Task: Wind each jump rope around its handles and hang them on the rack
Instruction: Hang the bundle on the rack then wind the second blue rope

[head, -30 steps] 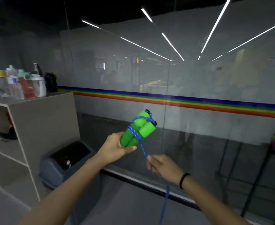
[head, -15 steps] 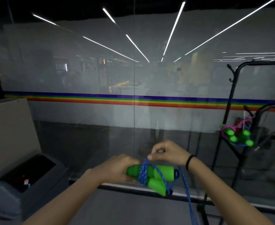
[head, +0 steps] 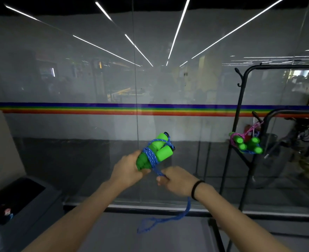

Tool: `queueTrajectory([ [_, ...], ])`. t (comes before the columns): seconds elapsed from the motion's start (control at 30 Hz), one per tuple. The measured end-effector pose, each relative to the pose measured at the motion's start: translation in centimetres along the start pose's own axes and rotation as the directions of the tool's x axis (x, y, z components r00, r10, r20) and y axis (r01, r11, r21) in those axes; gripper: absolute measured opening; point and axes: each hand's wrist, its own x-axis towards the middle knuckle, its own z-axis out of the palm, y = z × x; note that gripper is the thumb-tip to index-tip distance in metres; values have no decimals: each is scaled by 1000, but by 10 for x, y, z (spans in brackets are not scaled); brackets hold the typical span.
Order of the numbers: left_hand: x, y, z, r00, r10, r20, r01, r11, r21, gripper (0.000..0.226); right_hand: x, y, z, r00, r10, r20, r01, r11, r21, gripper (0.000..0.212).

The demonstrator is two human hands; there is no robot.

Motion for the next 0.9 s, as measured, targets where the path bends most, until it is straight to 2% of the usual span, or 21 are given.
queueTrajectory([
  [0.07,-1,3,-5,999,24,22,-29,953,303,56,-2,-4,-12,997,-65,41,69,992,-103,28],
  [0.13,-3,3,-10,992,72,103,-112,879,463,56,-2,-7,-25,990,-129,65,137,980,-148,27],
  [0.23,-5,5,-19,948,128,292,-274,797,539,49,2,-4,-37,978,-204,38,208,970,-127,27],
  [0.3,-8,10,-24,877,206,435,-426,750,505,37,4,-2,-41,967,-251,-33,250,968,-24,23],
  [0.4,-13,15,-28,760,300,577,-542,783,307,25,9,6,-41,972,-212,-103,229,950,212,22],
  [0.5,-17,15,-30,763,406,503,-434,899,-68,22,6,15,-33,987,-139,-87,164,826,539,14],
  [0.53,-21,17,-30,777,429,460,-351,903,-248,26,4,18,-30,993,-62,-98,111,749,653,19],
  [0.6,-25,22,-28,853,401,333,-168,816,-552,34,-3,22,-20,988,127,-87,-18,657,753,30],
  [0.67,-22,23,-25,948,244,205,-23,695,-719,29,-9,23,-7,981,173,-88,-48,653,756,34],
  [0.73,-16,23,-23,982,62,180,103,625,-774,15,-12,21,2,985,150,-82,-47,701,712,42],
  [0.77,-13,22,-22,982,-13,191,154,647,-747,10,-13,19,4,990,124,-72,-48,758,651,43],
  [0.8,-10,19,-19,981,-73,180,174,740,-650,9,-16,17,4,995,84,-58,-38,830,557,42],
  [0.87,-6,5,-12,990,-99,106,121,966,-229,22,-19,11,0,999,-31,-30,38,965,259,38],
  [0.9,-5,0,-9,992,-85,92,88,996,-32,34,-21,7,-4,996,-90,2,89,990,108,34],
])
